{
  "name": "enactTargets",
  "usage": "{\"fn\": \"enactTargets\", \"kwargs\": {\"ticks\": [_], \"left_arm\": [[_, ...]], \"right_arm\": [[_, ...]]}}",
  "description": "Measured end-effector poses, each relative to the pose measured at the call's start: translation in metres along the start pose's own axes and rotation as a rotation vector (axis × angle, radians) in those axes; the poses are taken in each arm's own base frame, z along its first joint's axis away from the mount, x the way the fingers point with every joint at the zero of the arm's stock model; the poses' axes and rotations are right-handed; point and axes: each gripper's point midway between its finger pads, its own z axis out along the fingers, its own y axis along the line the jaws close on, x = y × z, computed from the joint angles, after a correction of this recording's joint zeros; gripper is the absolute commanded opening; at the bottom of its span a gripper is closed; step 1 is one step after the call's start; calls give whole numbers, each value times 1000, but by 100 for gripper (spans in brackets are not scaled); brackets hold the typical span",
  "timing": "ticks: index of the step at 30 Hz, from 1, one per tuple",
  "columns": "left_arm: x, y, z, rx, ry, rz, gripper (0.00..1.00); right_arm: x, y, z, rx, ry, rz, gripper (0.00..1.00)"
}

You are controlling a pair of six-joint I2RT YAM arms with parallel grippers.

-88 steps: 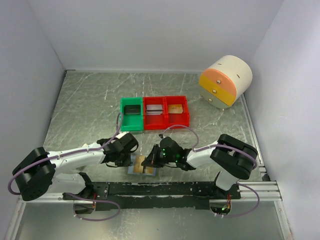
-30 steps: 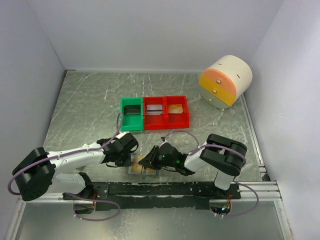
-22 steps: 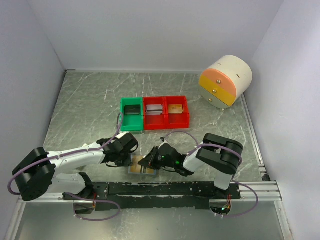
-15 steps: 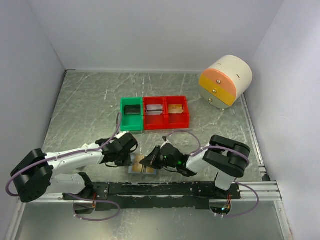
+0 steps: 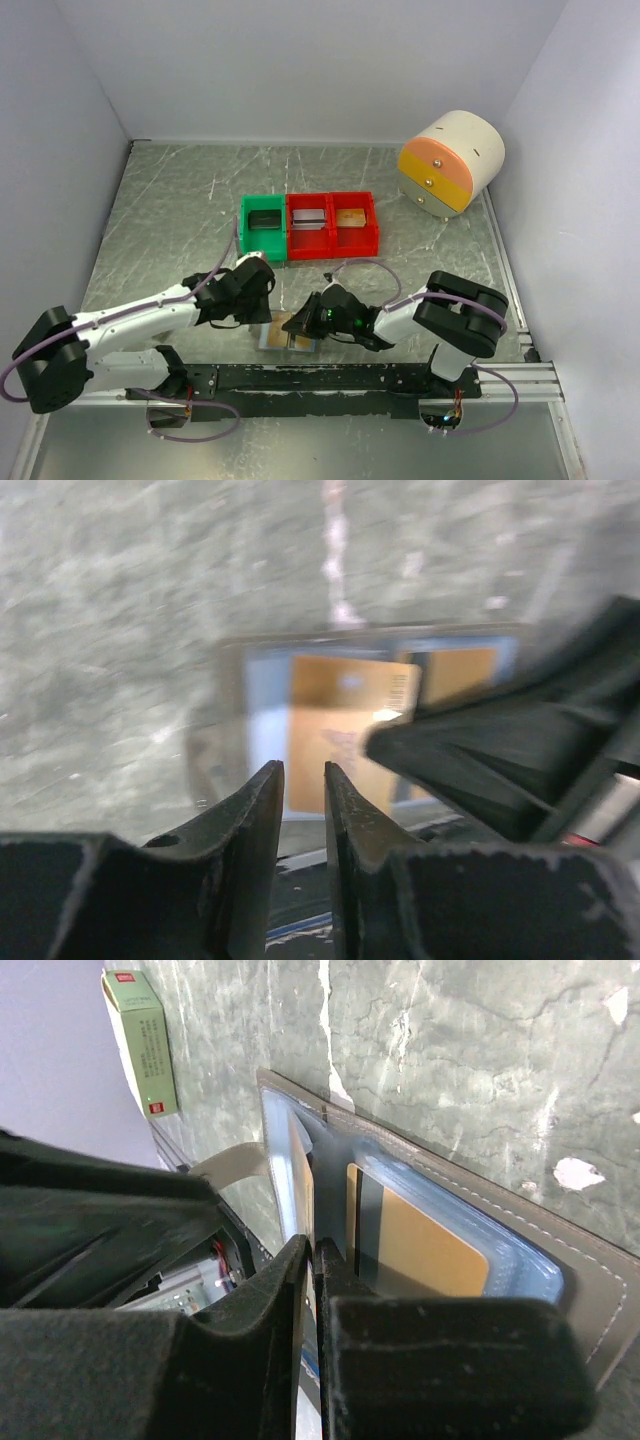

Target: Take the credit cards out of the card holder

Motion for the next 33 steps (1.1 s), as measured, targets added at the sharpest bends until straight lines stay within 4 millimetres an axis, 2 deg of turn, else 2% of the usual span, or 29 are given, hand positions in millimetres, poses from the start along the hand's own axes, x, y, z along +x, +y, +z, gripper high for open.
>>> {"fn": "enactTargets", "kwargs": {"ticks": [4,7,10,14,17,24,30,33], "left_arm": [[-16,-35,-16,164,-49,24,30],[-15,-44,-12,200,-31,37,22],[-3,-39,5,159,27,45,17],[19,-17,26,67,107,28,16],[18,-18,26,67,104,10,17],[18,-17,25,65,99,-7,16],[20,-11,25,40,105,-5,17],[21,-8,25,30,108,-4,16]], "right_arm": [[2,0,1,2,15,-1,9],[1,0,1,0,18,3,10],[0,0,1,0,19,7,11],[-1,-2,0,6,19,7,16],[-1,-3,0,8,21,11,17],[1,-2,-1,1,31,10,3],[-3,3,-11,-17,10,14,3],[-4,5,-13,-20,8,13,8]]}}
